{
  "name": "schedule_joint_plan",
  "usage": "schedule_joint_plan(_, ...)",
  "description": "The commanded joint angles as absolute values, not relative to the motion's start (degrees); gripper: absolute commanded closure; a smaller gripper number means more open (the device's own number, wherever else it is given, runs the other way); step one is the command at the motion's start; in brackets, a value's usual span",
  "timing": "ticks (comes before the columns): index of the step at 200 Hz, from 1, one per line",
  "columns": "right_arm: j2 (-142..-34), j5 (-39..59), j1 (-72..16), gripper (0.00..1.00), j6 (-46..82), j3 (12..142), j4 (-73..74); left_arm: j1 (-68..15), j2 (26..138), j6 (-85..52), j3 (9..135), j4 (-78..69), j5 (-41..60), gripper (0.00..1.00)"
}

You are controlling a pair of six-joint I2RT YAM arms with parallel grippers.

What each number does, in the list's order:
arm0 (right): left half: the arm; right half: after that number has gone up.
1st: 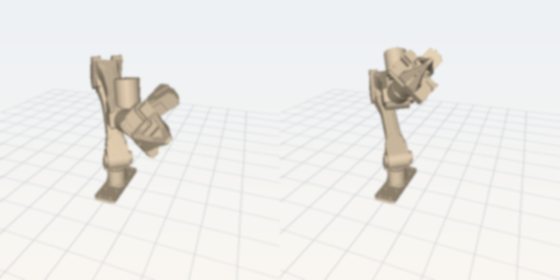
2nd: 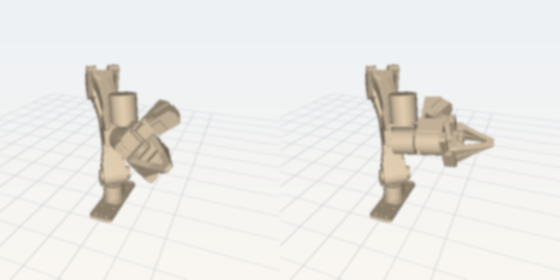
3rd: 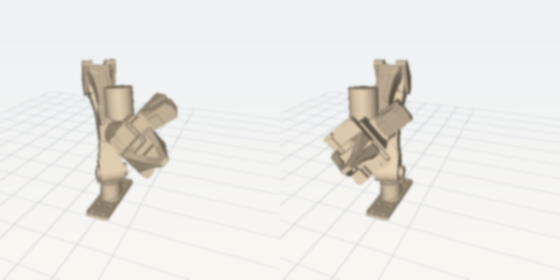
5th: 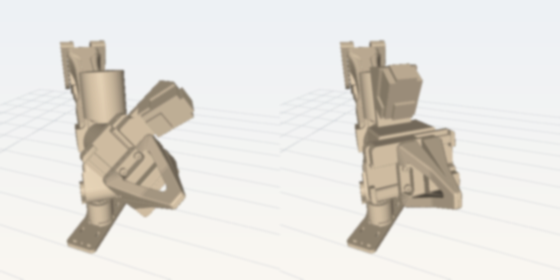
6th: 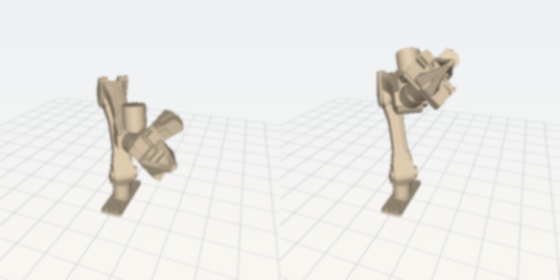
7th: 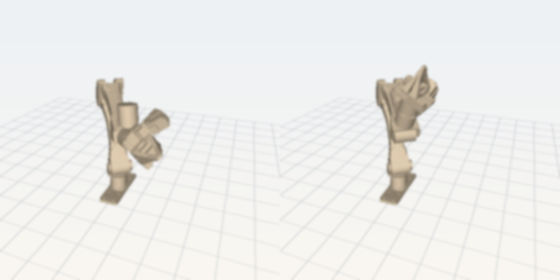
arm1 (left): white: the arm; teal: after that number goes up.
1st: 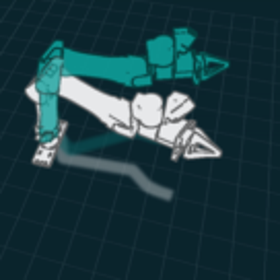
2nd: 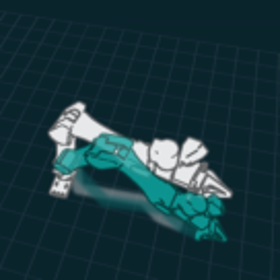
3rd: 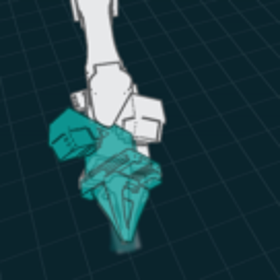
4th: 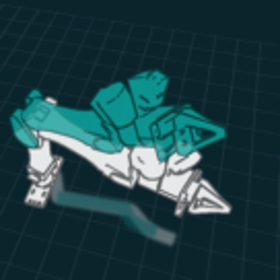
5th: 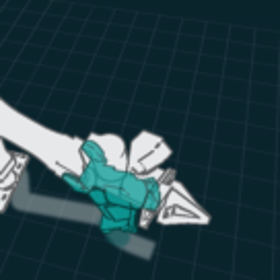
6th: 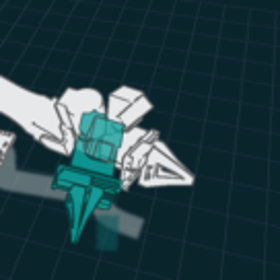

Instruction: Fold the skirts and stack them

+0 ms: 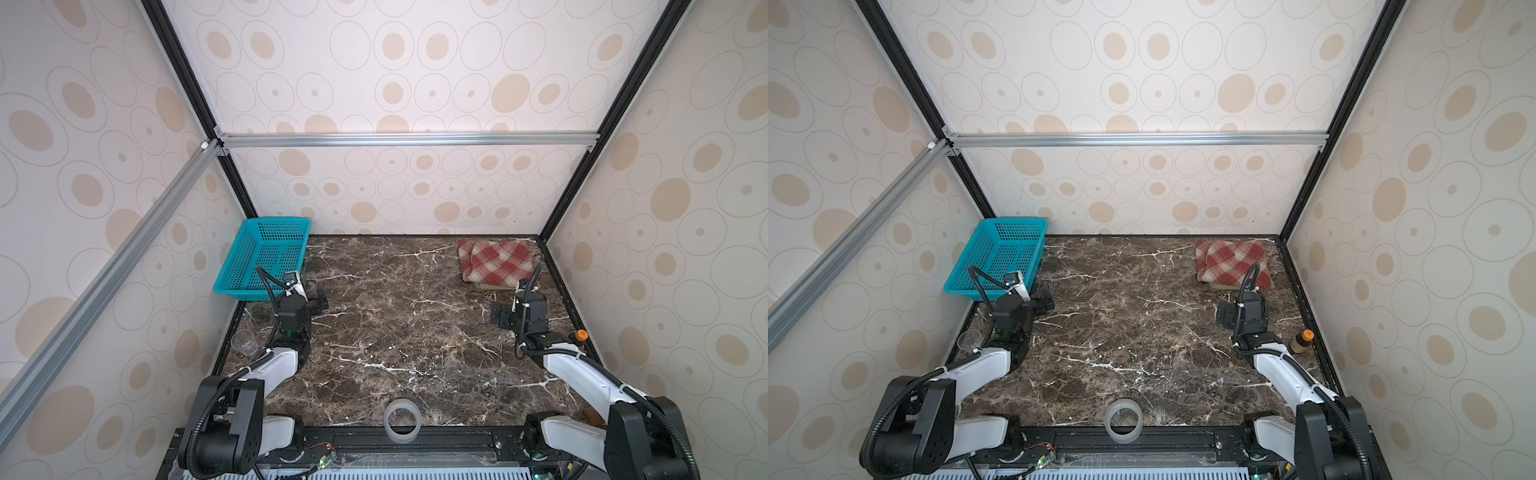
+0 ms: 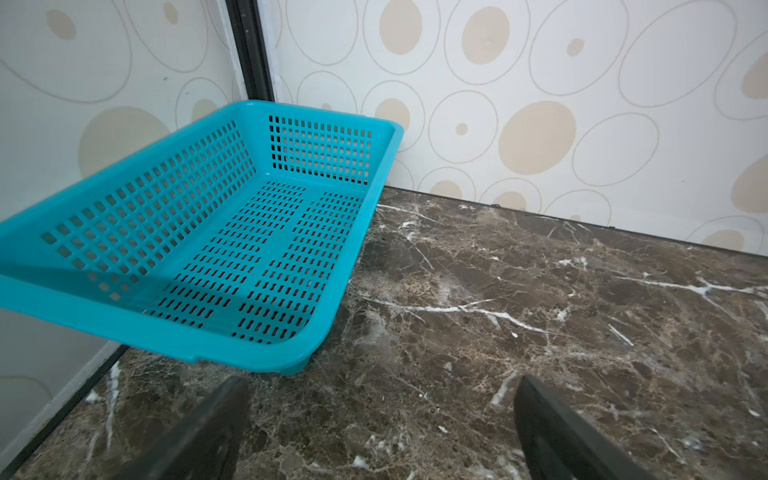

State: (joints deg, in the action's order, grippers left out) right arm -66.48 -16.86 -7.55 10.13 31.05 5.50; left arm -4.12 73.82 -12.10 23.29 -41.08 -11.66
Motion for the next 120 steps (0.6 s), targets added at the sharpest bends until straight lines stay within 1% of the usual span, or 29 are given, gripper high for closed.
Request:
schedule_joint_plan(1, -68.08, -19.30, -7.92, 0.00, 7.35, 29.39, 12.83, -3.09, 75.36, -8.38, 21.30, -50.38, -12.26, 0.01)
schedule_joint_plan(29, -71.17, -19.71, -7.91, 0.00, 5.74, 27.38, 19.08, -2.26, 78.04, -6.08, 22.09, -50.34, -11.93, 0.01)
schedule_joint_plan(47, -73.30, -19.52, -7.96, 0.00, 5.69, 25.95, 24.19, -2.17, 78.07, -5.64, 21.59, -47.36, -11.44, 0.01)
schedule_joint_plan(55, -74.34, -19.39, -7.93, 0.00, 5.71, 25.11, 26.95, -2.12, 77.80, -5.52, 18.96, -51.31, -11.26, 0.01)
schedule_joint_plan(70, -76.25, -19.09, -7.92, 0.00, 5.69, 23.22, 33.53, -1.91, 78.55, -5.00, 12.85, -64.55, -11.85, 0.01)
schedule_joint_plan(75, -76.88, -19.13, -7.93, 0.00, 5.36, 23.12, 34.77, -1.76, 78.58, -5.18, 12.21, -65.53, -11.72, 0.01)
schedule_joint_plan(92, -77.98, -20.12, -7.91, 0.00, 6.35, 26.26, 28.97, -1.37, 80.09, -3.35, 11.74, -70.25, -9.54, 0.01)
schedule_joint_plan(120, -79.12, -18.51, -7.94, 0.00, 4.31, 27.08, 29.68, -0.94, 88.51, -3.21, 11.29, -78.63, -8.00, 0.01)
